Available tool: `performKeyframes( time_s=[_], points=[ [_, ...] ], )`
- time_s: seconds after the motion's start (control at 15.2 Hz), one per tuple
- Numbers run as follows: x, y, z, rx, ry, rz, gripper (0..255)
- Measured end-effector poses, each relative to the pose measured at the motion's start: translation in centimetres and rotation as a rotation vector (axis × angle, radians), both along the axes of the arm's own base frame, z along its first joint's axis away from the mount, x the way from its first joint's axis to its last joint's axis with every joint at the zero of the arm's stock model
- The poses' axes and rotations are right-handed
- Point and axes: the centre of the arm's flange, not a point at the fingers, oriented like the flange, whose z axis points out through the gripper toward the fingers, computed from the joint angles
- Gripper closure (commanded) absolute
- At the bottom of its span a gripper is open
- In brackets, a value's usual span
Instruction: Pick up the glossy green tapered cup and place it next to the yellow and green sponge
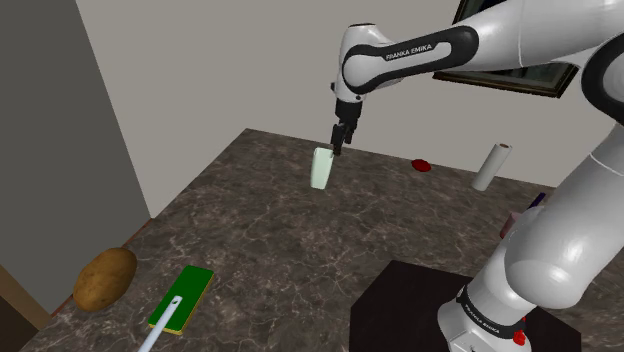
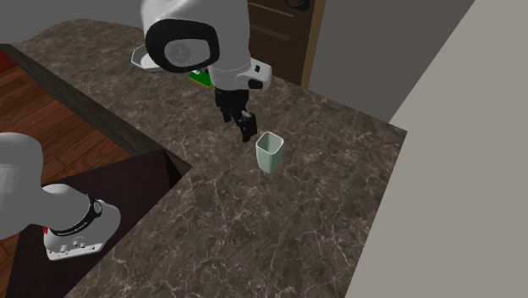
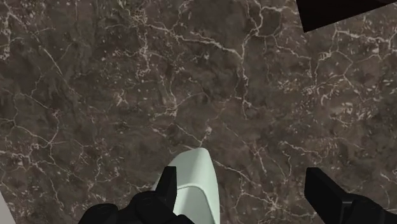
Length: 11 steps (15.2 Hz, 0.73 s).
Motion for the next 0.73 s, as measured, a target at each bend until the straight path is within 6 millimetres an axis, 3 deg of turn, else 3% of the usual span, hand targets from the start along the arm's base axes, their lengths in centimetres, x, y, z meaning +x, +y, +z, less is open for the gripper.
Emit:
performKeyframes(
  time_s=[0.46,0.73],
  points=[
    [7.8,0.4,-3.8,0.029,0.001,0.038,0],
    [8.7,0.6,-6.0,0.033,0.001,0.042,0]
  ],
)
